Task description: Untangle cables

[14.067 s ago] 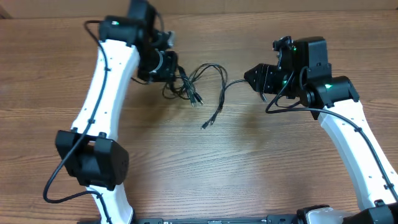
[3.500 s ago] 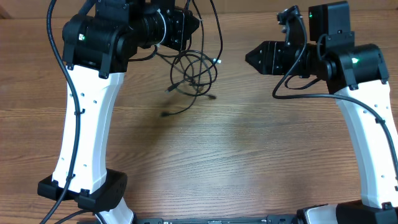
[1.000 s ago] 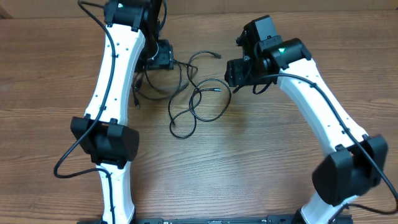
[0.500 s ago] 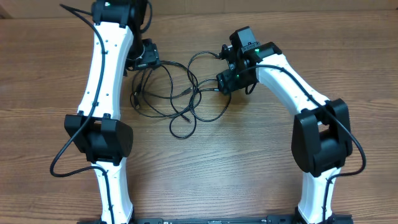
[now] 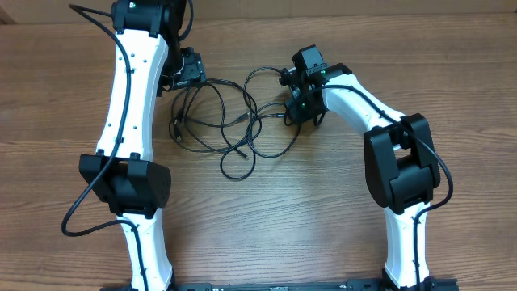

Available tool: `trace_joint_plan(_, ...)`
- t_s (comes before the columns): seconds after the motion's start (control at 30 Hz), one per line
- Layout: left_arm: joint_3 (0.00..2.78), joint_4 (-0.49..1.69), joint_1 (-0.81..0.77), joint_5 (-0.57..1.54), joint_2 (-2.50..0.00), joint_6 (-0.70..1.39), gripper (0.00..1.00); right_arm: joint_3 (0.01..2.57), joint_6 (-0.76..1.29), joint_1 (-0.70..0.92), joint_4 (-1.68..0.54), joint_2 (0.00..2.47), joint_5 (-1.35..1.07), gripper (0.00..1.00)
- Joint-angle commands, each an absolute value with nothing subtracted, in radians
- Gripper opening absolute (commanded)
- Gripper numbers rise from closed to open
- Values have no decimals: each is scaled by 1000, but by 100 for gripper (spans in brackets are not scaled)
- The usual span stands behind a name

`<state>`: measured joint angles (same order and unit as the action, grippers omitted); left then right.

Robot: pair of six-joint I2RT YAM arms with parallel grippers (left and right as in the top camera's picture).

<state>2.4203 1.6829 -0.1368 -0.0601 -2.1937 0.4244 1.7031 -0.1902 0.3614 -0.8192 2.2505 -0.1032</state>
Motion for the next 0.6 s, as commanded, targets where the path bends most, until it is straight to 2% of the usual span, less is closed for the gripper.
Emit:
trace_joint_plan(0.0, 2424, 1683, -139, -53, -2159, 441, 78, 1703, -97, 363, -820, 2255, -105, 4)
trace_joint_plan(0.27, 2424, 1683, -139, -53, -2159, 441, 83, 1890, 70, 287, -1037, 2132, -44, 4)
trace_joint_plan(0.57, 2424, 1671, -139, -53, -2159, 442, 89, 2214, 83, 195, -1282, 1923, 248, 4)
